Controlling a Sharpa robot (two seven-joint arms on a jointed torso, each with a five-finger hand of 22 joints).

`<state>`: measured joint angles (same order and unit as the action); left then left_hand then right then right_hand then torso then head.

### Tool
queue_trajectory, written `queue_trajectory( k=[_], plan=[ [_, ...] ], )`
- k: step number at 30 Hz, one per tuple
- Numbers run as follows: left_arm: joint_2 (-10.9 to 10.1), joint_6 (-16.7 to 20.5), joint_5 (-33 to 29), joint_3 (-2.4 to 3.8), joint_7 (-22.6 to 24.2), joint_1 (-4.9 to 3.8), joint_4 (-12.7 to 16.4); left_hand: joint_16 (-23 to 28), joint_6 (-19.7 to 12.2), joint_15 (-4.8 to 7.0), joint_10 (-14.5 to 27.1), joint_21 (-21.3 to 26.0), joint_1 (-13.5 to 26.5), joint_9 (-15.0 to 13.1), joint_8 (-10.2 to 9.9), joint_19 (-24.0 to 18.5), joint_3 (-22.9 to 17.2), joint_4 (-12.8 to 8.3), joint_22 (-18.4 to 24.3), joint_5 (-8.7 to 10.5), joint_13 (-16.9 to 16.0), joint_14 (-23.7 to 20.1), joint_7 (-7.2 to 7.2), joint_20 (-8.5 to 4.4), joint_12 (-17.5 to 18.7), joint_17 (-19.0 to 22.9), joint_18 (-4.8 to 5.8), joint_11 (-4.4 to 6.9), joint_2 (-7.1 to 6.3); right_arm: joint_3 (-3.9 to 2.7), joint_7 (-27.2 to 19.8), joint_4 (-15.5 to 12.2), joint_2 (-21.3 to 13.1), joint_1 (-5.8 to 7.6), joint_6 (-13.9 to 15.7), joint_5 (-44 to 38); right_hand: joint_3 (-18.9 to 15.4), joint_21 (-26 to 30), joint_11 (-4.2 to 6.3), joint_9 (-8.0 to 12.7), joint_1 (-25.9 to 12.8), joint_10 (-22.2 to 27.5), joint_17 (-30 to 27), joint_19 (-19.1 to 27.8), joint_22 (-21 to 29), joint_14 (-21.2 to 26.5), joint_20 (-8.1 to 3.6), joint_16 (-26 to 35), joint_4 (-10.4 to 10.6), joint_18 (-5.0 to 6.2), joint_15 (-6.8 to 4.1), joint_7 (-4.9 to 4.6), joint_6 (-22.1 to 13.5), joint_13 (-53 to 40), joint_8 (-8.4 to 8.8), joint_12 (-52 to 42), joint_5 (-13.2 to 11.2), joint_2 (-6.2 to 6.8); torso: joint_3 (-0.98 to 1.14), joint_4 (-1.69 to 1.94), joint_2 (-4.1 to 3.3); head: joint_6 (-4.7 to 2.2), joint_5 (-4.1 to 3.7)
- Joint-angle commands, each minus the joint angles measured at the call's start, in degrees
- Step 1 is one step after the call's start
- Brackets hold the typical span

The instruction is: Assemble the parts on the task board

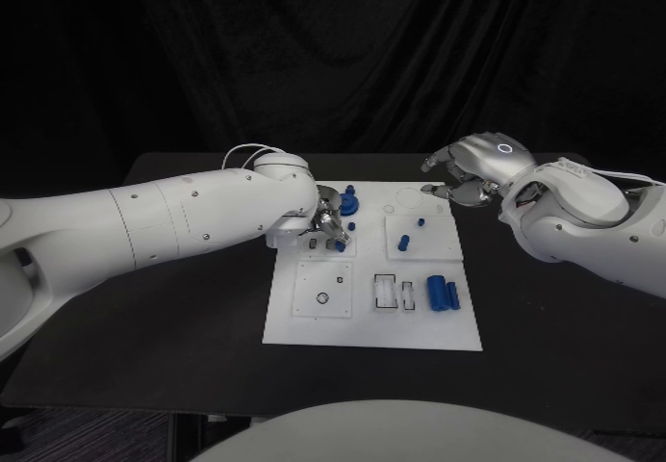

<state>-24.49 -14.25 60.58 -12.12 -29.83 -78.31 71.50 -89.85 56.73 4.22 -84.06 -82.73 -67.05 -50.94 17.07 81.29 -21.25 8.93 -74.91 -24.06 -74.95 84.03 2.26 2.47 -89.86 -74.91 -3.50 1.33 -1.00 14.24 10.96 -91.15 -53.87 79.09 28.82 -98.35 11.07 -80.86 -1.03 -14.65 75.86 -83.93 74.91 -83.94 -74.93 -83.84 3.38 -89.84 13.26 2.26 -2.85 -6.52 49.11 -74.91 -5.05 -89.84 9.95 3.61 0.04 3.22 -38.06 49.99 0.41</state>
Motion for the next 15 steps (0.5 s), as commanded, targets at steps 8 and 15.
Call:
queue_trajectory(
  k=[8,15],
  plan=[
    [-0.56,-0.08,-0.25,-0.03,0.36,0.15,0.14,-0.15,0.42,0.11,-5.94,0.46,2.29,-1.29,-0.41,0.11,-4.97,-2.54,-4.25,-0.19,-15.05,5.97,0.01,-0.32,-0.14,-15.09,0.32,0.40,-0.90,-0.04,0.56,-0.06,-0.20,-0.13,-0.38,-0.20,0.22,0.31,0.02,0.08,0.12,-6.07,14.73,-1.75,-12.02,-6.06,0.16,0.18,-0.21,0.05,0.12,0.04,0.51,-15.09,-0.05,-0.16,0.39,-0.39,0.05,-0.03,0.02,0.01,0.08],
    [-1.19,1.09,-0.25,-0.03,0.30,0.15,0.34,-0.15,0.49,0.11,-5.94,0.45,2.56,-1.48,-0.41,0.16,-5.44,-2.72,-4.32,-0.21,-15.05,5.97,0.00,-0.32,-0.14,-15.09,0.33,0.40,-1.00,-0.04,0.58,0.02,-0.26,-0.13,-0.50,-0.20,0.22,0.31,0.02,0.08,0.12,-6.07,14.73,-1.75,-12.02,-6.06,0.16,0.18,-0.21,0.05,0.12,0.04,0.51,-15.09,-0.05,-0.16,0.39,-0.39,0.04,0.00,0.02,0.01,0.07]
  ],
)
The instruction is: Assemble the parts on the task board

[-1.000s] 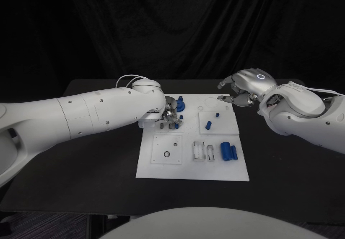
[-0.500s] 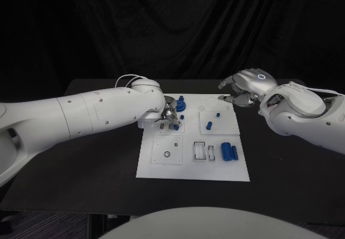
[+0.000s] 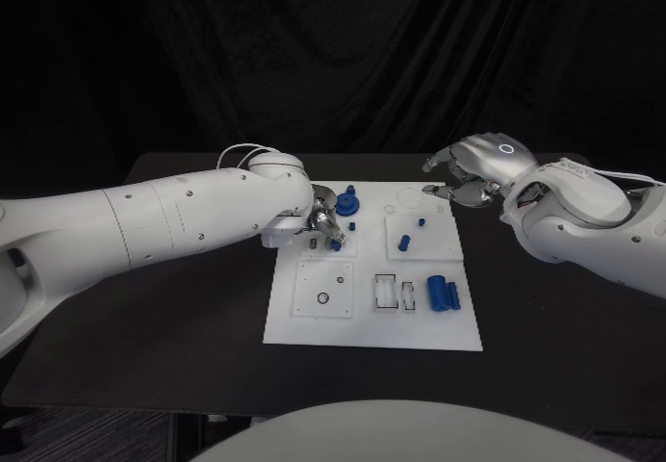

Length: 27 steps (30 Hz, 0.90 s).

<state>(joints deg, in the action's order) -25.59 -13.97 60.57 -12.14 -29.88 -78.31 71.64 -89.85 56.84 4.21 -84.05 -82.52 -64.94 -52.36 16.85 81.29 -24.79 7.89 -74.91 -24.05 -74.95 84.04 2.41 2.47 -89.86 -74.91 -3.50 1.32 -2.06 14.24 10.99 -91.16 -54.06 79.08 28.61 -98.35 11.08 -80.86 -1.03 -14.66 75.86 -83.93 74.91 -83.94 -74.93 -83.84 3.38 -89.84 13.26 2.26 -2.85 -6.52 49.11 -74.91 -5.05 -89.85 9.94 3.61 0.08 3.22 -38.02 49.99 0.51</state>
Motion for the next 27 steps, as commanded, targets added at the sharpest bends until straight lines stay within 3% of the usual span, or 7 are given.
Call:
queue_trajectory(
  k=[1,27],
  plan=[
    [-0.22,1.04,-0.25,-0.01,0.29,0.14,0.25,-0.15,0.46,0.13,-5.95,0.22,0.63,-0.19,-0.18,0.19,-2.23,-1.80,-4.37,-0.24,-15.05,5.96,-0.16,-0.32,-0.14,-15.09,0.33,0.42,0.00,-0.04,0.56,0.05,-0.08,-0.13,-0.31,-0.20,0.22,0.31,0.02,0.09,0.12,-6.07,14.73,-1.75,-12.03,-6.06,0.16,0.18,-0.21,0.05,0.12,0.04,0.51,-15.09,-0.05,-0.15,0.39,-0.40,-0.01,0.01,-0.02,0.01,-0.03],
    [-2.31,4.05,-0.25,-0.01,0.16,0.15,0.70,-0.15,0.34,0.07,-5.95,1.05,2.46,-0.76,-0.63,-0.54,-3.88,-1.78,-3.54,0.18,-15.05,5.96,0.01,-0.29,-0.14,-15.09,0.07,0.30,-0.03,-0.04,0.73,0.31,-0.16,-0.38,-0.85,-0.20,0.28,0.45,-0.03,0.15,0.28,-6.07,14.64,-1.69,-11.98,-6.03,0.18,0.26,-0.33,0.08,0.16,-0.02,0.55,-15.09,0.01,-0.15,0.44,-0.46,-0.05,0.03,0.01,0.01,0.55]
  ],
)
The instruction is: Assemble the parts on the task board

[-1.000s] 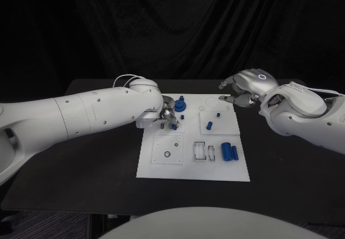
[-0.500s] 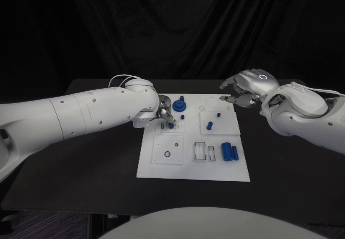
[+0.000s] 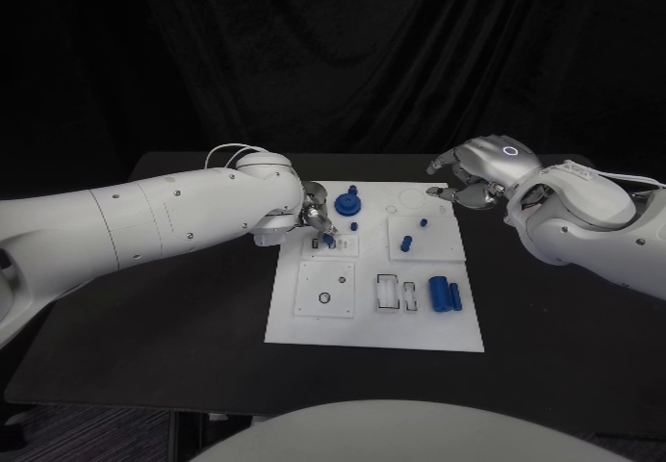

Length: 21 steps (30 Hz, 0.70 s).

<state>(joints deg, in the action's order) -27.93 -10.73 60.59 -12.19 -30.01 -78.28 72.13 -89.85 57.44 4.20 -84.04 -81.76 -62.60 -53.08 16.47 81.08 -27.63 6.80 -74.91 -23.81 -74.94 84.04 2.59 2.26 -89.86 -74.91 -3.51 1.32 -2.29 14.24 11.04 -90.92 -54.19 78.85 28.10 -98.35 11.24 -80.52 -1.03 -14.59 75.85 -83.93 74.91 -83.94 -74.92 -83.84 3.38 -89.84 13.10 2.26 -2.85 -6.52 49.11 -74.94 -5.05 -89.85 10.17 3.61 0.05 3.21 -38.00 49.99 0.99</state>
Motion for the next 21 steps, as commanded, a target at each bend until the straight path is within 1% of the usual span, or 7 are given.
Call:
queue_trajectory(
  k=[1,6,11,16,21],
  plan=[
    [0.02,0.85,-0.26,0.04,0.30,0.12,0.21,-0.15,-0.27,0.07,-5.96,0.33,0.28,-0.07,-0.31,-0.35,-1.10,-0.65,-3.51,0.03,-15.06,5.96,-0.16,-0.06,-0.14,-15.09,0.07,0.29,0.23,-0.04,0.69,0.07,-0.01,-0.15,-0.35,-0.20,0.12,0.11,-0.03,0.09,0.28,-6.07,14.64,-1.69,-11.99,-6.03,0.18,0.26,-0.16,0.07,0.16,-0.03,0.55,-15.06,0.01,-0.15,0.21,-0.46,-0.03,0.07,-0.02,0.01,0.06],
    [0.06,0.96,-0.26,0.04,0.31,0.20,0.22,-0.15,-0.28,0.06,-5.96,0.43,0.40,-0.09,-0.35,-0.45,-1.17,-0.63,-3.39,0.11,-15.06,5.96,-0.15,-0.06,-0.14,-15.09,0.03,0.28,0.26,-0.04,0.71,0.10,0.02,-0.17,-0.40,-0.20,0.12,0.11,-0.03,0.09,0.28,-6.07,14.64,-1.69,-11.99,-6.03,0.18,0.26,-0.16,0.07,0.16,-0.03,0.55,-15.06,0.01,-0.15,0.21,-0.46,0.00,0.06,-0.02,0.01,0.21],
    [0.08,1.07,-0.39,0.04,0.25,0.41,0.36,-0.15,-0.29,0.05,-5.96,0.49,0.49,-0.10,-0.39,-0.50,-1.21,-0.60,-3.34,0.15,-15.06,5.96,-0.14,-0.05,-0.14,-15.09,0.02,0.27,0.30,-0.04,0.72,0.10,0.01,-0.18,-0.40,-0.20,0.15,0.17,-0.04,0.11,0.35,-6.07,14.61,-1.66,-11.97,-6.02,0.18,0.28,-0.22,0.09,0.17,-0.04,0.57,-15.06,0.02,-0.15,0.26,-0.47,0.02,-0.04,-0.01,0.01,0.32],
    [0.10,1.52,-3.72,0.03,-0.54,0.81,0.49,-0.15,-0.32,0.03,-5.96,0.63,0.70,-0.13,-0.48,-0.63,-1.27,-0.56,-3.19,0.22,-15.06,5.96,-0.11,-0.04,-0.14,-15.09,-0.03,0.25,0.30,-0.04,0.71,0.09,-0.02,-0.19,-0.37,-0.20,0.18,0.20,-0.04,0.13,0.44,-6.07,14.60,-1.65,-11.96,-6.02,0.19,0.30,-0.29,0.09,0.17,-0.04,0.59,-15.06,0.04,-0.15,0.32,-0.48,0.05,-0.09,-0.04,0.01,0.37],
    [-0.06,2.26,-4.96,0.03,-0.97,1.06,0.73,-0.15,-0.35,0.02,-5.96,0.72,0.84,-0.15,-0.54,-0.70,-1.27,-0.57,-3.11,0.11,-15.06,5.96,-0.09,-0.03,-0.14,-15.09,-0.05,0.23,0.24,-0.04,0.70,0.10,-0.05,-0.19,-0.34,-0.20,0.18,0.20,-0.04,0.13,0.44,-6.07,14.60,-1.65,-11.96,-6.02,0.19,0.30,-0.29,0.09,0.17,-0.04,0.59,-15.06,0.04,-0.15,0.32,-0.48,0.05,-0.04,0.00,0.01,0.38]
  ],
)
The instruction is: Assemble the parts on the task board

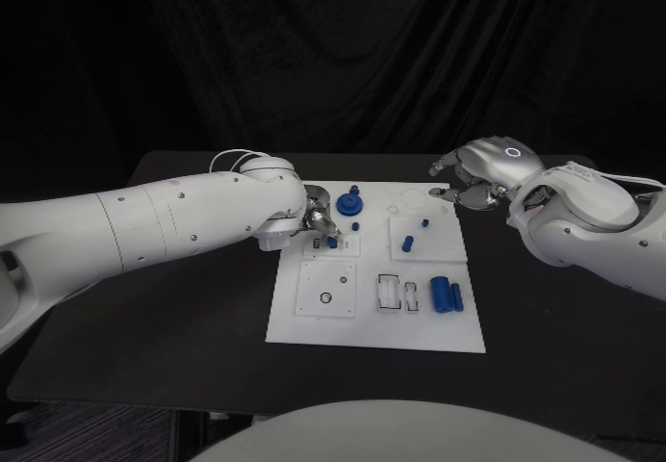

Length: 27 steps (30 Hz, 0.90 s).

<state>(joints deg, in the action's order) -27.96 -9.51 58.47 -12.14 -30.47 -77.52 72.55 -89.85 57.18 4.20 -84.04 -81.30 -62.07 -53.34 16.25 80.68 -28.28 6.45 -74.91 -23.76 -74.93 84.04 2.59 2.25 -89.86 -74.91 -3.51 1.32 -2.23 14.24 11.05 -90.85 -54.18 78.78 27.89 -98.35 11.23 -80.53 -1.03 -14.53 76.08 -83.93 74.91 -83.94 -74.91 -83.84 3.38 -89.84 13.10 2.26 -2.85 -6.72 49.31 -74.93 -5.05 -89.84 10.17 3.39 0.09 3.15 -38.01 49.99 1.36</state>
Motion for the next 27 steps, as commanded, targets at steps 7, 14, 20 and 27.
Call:
queue_trajectory(
  k=[7,14,20,27],
  plan=[
    [-0.47,1.99,-3.30,-0.02,-0.92,0.51,0.66,-0.15,-0.07,0.02,-5.96,0.27,0.36,0.09,-0.33,-0.30,-0.62,-0.22,-3.11,0.02,-15.07,5.96,-0.08,-0.01,-0.14,-15.09,-0.05,0.23,0.17,-0.04,0.68,0.07,-0.15,-0.22,-0.13,-0.20,0.24,0.21,-0.06,0.10,0.33,-6.07,14.58,-1.64,-11.96,-6.01,0.20,0.31,-0.38,0.09,0.18,0.15,0.42,-15.07,0.06,-0.16,0.44,-0.29,0.05,-0.03,0.02,0.01,0.16],
    [-0.84,2.59,-3.42,-0.02,-0.99,0.62,0.89,-0.15,0.03,0.01,-5.96,0.29,0.51,0.04,-0.36,-0.30,-0.70,-0.21,-3.12,-0.21,-15.07,5.96,-0.10,0.00,-0.14,-15.09,-0.05,0.23,0.26,-0.04,0.66,0.13,-0.17,-0.37,-0.18,-0.20,0.24,0.21,-0.06,0.10,0.33,-6.07,14.58,-1.64,-11.96,-6.01,0.20,0.31,-0.38,0.09,0.18,0.15,0.42,-15.07,0.06,-0.16,0.44,-0.29,0.02,-0.01,-0.03,0.01,0.19],
    [-0.99,2.53,-3.44,-0.02,-0.94,0.65,1.00,-0.15,0.04,0.01,-5.96,0.30,0.53,0.03,-0.36,-0.30,-0.71,-0.21,-3.12,-0.23,-15.07,5.96,-0.10,0.00,-0.14,-15.09,-0.05,0.23,0.28,-0.04,0.65,0.15,-0.19,-0.42,-0.23,-0.20,0.24,0.21,-0.06,0.10,0.33,-6.07,14.58,-1.64,-11.96,-6.01,0.20,0.31,-0.38,0.09,0.18,0.15,0.42,-15.07,0.06,-0.16,0.44,-0.29,0.01,0.07,0.00,0.01,0.14],
    [-1.07,2.16,-3.44,-0.02,-0.78,0.66,0.98,-0.15,0.01,-0.04,-5.96,0.69,1.43,-0.26,-0.85,-0.51,-0.29,-0.23,-2.91,2.62,-15.07,5.96,-0.05,0.07,-0.14,-15.09,-0.13,0.17,0.34,-0.04,0.65,0.16,-0.22,-0.46,-0.30,-0.20,0.24,0.21,-0.06,0.10,0.33,-6.07,14.58,-1.64,-11.96,-6.01,0.20,0.31,-0.38,0.09,0.18,0.15,0.42,-15.07,0.06,-0.16,0.44,-0.29,-0.02,-0.03,-0.03,0.01,0.37]
  ],
)
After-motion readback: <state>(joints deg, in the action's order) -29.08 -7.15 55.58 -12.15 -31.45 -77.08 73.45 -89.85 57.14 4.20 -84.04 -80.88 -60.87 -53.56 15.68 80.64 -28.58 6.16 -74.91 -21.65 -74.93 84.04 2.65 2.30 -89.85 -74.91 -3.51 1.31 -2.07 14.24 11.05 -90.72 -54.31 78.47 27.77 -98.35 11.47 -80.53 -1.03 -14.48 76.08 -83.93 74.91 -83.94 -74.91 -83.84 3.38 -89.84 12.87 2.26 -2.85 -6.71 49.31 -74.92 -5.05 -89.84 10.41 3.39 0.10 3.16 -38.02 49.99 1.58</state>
